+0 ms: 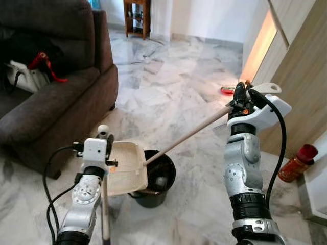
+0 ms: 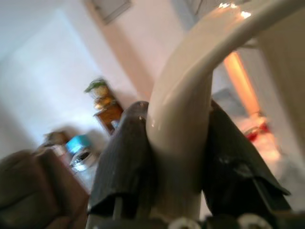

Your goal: Sweep floor

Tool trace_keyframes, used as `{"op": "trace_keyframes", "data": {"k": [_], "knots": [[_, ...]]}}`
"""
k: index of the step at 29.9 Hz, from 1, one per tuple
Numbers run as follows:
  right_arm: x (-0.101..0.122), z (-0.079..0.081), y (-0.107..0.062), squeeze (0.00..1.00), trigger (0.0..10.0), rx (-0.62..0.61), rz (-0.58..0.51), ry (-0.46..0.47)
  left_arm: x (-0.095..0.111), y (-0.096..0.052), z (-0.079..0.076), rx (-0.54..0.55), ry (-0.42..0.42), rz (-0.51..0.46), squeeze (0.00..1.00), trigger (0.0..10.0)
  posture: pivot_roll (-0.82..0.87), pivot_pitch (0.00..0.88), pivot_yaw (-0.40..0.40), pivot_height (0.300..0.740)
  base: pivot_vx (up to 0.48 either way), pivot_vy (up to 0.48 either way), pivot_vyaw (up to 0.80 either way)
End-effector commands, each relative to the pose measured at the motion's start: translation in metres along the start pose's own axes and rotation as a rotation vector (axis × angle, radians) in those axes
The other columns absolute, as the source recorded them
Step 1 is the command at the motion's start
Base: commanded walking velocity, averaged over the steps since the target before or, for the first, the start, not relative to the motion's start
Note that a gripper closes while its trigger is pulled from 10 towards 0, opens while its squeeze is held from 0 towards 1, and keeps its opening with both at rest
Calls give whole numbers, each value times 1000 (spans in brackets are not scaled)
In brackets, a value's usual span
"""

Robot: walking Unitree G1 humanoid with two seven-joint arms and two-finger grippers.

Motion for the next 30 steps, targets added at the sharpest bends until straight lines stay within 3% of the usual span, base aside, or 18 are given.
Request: {"op": "trace_keyframes", "data": {"k": [1,9,14,18,27,30], "knots": [[21,15,6,0,10000,36,-90,38,15,4,1,-5,-3,-68,0,10000,125,0,-38,740,0,0,0],[48,25,13,0,10000,64,-204,38,17,5,1,-4,-6,-77,0,10000,124,0,-37,740,0,0,0],[58,33,13,0,10000,98,-258,-19,18,5,0,-2,-8,-81,0,10000,123,0,-37,740,0,0,0],[64,53,5,0,10000,184,-330,-120,18,5,1,0,-10,-81,0,10000,119,0,-36,740,0,0,0],[53,81,-16,0,10000,270,-357,-195,18,4,1,-6,-7,-82,0,10000,121,0,-34,740,0,0,0],[51,91,-25,0,10000,282,-361,-180,18,3,-2,-33,15,-80,0,10000,117,0,-29,740,0,0,0]]}}
Point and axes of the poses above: a point about 5 cm out from each wrist's last joint towards the gripper, its own y axis pointing out of the wrist towards the gripper, its own x axis along the axis of the wrist's last joint, z = x × y, the point moved 1 cm from there along y, pointing out of the wrist towards the gripper, and after that the axes turned 12 degrees about -y, right-handed, at the moved point
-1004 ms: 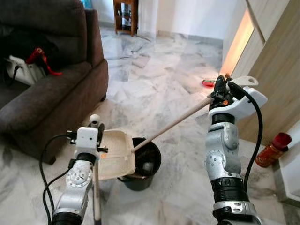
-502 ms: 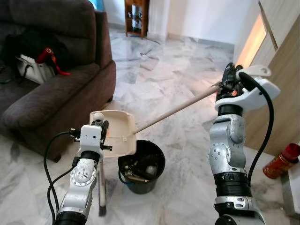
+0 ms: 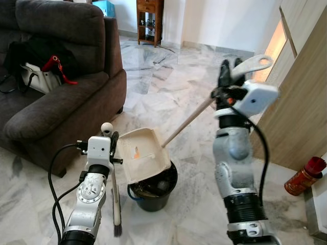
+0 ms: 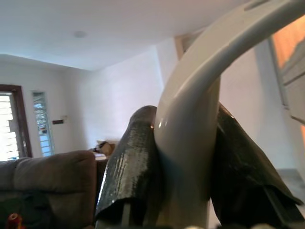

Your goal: Sweep floor

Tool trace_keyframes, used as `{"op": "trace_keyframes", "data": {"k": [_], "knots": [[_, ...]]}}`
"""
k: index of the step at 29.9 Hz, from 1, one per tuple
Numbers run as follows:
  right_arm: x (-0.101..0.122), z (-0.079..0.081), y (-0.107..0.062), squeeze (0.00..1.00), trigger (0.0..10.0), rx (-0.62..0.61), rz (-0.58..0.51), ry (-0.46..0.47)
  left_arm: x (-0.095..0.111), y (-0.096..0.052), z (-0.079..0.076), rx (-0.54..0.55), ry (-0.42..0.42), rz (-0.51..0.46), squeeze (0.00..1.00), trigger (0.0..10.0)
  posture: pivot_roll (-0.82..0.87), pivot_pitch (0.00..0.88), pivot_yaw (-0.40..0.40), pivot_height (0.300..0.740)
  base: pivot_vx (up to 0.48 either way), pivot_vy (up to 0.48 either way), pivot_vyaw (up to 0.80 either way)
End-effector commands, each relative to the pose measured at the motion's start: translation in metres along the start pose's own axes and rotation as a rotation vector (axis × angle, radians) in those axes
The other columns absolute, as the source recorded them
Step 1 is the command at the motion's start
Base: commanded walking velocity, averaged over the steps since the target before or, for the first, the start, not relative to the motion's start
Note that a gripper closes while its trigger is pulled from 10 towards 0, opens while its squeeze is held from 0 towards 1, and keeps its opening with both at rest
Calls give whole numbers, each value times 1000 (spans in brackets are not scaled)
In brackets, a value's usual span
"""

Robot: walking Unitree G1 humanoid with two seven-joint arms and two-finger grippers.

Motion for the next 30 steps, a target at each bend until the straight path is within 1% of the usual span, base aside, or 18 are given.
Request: {"op": "trace_keyframes", "data": {"k": [1,3,6,9,11,18,19,20,23,24,25,27,30], "knots": [[26,7,3,0,10000,0,-130,9,13,3,-5,-37,22,-62,0,10000,117,0,-29,740,0,0,0],[28,18,-2,0,10000,30,-145,-6,13,2,-6,-43,23,-61,0,10000,117,0,-29,740,0,0,0],[30,31,-7,0,10000,56,-155,2,13,2,-7,-48,26,-62,0,10000,123,0,-30,740,0,0,0],[32,37,-8,0,10000,74,-169,-5,13,2,-7,-49,27,-62,0,10000,125,0,-30,740,0,0,0],[39,44,-10,0,10000,96,-212,-38,13,2,-7,-52,28,-63,0,10000,126,0,-29,740,0,0,0],[44,49,-12,0,10000,101,-245,-61,14,2,-8,-60,32,-67,0,10000,124,0,-26,740,0,0,0],[46,50,-13,0,10000,106,-256,-77,14,2,-8,-63,34,-67,0,10000,124,0,-27,740,0,0,0],[48,52,-14,0,10000,117,-283,-112,14,2,-8,-65,36,-67,0,10000,124,0,-27,740,0,0,0],[52,56,-17,0,10000,136,-317,-155,14,3,-8,-69,37,-68,0,10000,121,0,-26,740,0,0,0],[52,56,-17,0,10000,136,-317,-155,14,3,-8,-69,37,-68,0,10000,121,0,-26,740,0,0,0],[53,60,-19,0,10000,160,-337,-180,14,3,-9,-71,36,-68,0,10000,122,0,-27,740,0,0,0],[58,70,-24,0,10000,239,-408,-266,14,3,-10,-75,38,-67,0,10000,119,0,-28,740,0,0,0],[57,74,-27,0,10000,250,-405,-257,14,2,-11,-77,38,-67,0,10000,120,0,-28,740,0,0,0]]}}
Point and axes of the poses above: a point about 5 cm out from each wrist's last joint towards the gripper, its own y axis pointing out of the wrist towards the gripper, its own x axis along the axis of the wrist's last joint, z = x × y, the point moved 1 cm from there along y, pointing out of the wrist towards the gripper, and after that the axes turned 12 degrees about -y, right-handed, at the moved point
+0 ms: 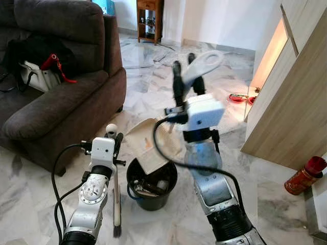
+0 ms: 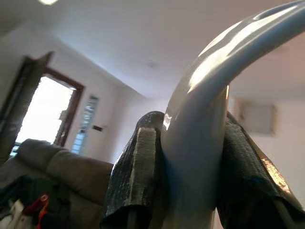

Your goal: Sweep floor

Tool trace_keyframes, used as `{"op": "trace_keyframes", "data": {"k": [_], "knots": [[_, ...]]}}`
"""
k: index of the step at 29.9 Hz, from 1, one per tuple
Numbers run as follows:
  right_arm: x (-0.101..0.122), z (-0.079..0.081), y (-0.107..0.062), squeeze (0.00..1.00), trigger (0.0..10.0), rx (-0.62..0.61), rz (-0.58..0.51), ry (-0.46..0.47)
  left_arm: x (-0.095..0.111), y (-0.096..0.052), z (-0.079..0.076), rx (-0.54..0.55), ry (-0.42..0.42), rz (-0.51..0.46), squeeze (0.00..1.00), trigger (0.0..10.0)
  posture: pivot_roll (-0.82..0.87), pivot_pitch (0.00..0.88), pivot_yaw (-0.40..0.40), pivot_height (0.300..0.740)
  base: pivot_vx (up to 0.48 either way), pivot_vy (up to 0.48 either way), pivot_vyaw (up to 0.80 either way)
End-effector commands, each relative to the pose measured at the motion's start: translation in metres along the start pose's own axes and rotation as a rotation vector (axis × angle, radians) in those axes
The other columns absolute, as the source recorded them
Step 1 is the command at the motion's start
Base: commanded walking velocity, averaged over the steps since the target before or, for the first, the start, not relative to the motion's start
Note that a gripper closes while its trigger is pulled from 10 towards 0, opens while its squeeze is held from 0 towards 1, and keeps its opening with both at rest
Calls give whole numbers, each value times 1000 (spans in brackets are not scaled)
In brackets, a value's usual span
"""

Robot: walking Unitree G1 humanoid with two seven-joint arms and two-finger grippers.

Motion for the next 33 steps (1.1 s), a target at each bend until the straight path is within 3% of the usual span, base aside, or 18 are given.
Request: {"op": "trace_keyframes", "data": {"k": [1,13,22,24,28,31,33], "knots": [[22,-6,7,0,10000,-41,-117,17,15,4,-4,-33,28,-75,0,10000,121,0,-29,740,0,0,0],[20,-4,6,0,10000,-32,-108,25,16,5,-4,-36,31,-78,0,10000,121,0,-30,740,0,0,0],[11,-8,5,0,10000,-29,-80,-30,15,6,-5,-38,31,-79,0,10000,120,0,-33,740,0,0,0],[-5,-20,3,0,10000,-42,-31,-102,15,6,-5,-40,33,-80,0,10000,122,0,-34,740,0,0,0],[-20,-36,1,0,10000,-69,18,-154,15,6,-5,-39,34,-80,0,10000,120,0,-37,740,0,0,0],[-56,-79,-12,0,10000,-150,157,-294,15,6,-5,-38,32,-81,0,10000,114,0,-35,740,0,0,0],[-63,-88,-16,0,10000,-165,188,-323,15,6,-5,-39,31,-80,0,10000,114,0,-35,740,0,0,0]]}}
Point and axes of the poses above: a point about 5 cm out from each wrist's last joint towards the gripper, its own y axis pointing out of the wrist towards the gripper, its own x axis along the axis of the wrist's last joint, z = x × y, the point moved 1 cm from there along y, pointing out of the wrist towards the gripper, and after that the axes turned 12 degrees about -y, right-handed, at the moved point
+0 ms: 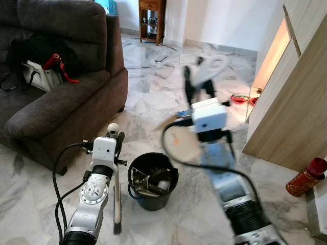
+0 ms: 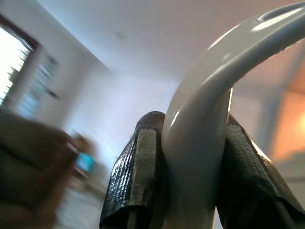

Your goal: Sweep floor

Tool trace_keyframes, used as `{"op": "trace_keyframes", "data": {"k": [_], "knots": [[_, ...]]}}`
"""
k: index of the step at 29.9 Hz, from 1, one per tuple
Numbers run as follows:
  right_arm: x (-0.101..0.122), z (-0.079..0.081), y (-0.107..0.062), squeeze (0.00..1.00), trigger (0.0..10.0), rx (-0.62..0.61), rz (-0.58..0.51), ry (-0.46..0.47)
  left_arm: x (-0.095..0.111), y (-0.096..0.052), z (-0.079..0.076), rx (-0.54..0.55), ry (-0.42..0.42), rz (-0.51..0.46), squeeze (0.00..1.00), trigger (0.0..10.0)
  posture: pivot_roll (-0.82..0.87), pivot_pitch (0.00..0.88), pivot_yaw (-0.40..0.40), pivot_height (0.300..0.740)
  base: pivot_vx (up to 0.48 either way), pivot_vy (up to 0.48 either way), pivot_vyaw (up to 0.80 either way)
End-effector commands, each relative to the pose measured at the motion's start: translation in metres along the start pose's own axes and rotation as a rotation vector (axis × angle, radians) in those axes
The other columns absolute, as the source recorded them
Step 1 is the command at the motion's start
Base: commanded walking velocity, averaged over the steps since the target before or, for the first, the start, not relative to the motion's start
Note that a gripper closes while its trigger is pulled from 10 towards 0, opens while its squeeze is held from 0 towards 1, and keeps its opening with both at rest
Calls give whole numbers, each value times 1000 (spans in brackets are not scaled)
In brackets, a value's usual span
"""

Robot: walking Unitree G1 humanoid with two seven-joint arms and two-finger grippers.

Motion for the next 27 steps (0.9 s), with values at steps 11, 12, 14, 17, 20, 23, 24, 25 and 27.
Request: {"op": "trace_keyframes", "data": {"k": [11,12,14,17,20,23,24,25,27], "knots": [[-96,-62,-45,0,10000,-120,377,-242,8,2,2,-6,-15,-44,0,10000,92,0,-33,740,0,0,0],[-105,-65,-54,0,10000,-132,428,-237,7,1,3,-4,-16,-41,0,10000,95,0,-34,740,0,0,0],[-123,-71,-72,0,10000,-163,549,-193,7,0,5,1,-13,-39,0,10000,98,0,-36,740,0,0,0],[-142,-80,-97,0,10000,-255,709,-65,4,-3,13,25,-3,-29,0,10000,94,0,-38,740,0,0,0],[-148,-80,-109,0,10000,-253,758,-33,0,-9,19,46,-9,-12,0,10000,93,0,-39,740,0,0,0],[-150,-80,-113,0,10000,-248,771,-32,-4,-13,22,52,-9,1,0,10000,95,0,-40,740,0,0,0],[-150,-80,-113,0,10000,-248,771,-32,-4,-13,22,52,-9,1,0,10000,95,0,-40,740,0,0,0],[-151,-79,-115,0,10000,-257,774,-15,-6,-16,25,68,-16,10,0,10000,96,0,-43,740,0,0,0],[-153,-78,-115,0,10000,-290,790,67,-6,-19,27,85,-13,11,0,10000,100,0,-46,740,0,0,0]]}}
Point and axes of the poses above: a point about 5 cm out from each wrist's last joint towards the gripper, its own y axis pointing out of the wrist towards the gripper, its own x axis along the axis of the wrist's last joint, z = x × y, the point moved 1 cm from there along y, pointing out of the wrist towards the gripper, and after that the axes turned 12 degrees about -y, right-handed, at the moved point
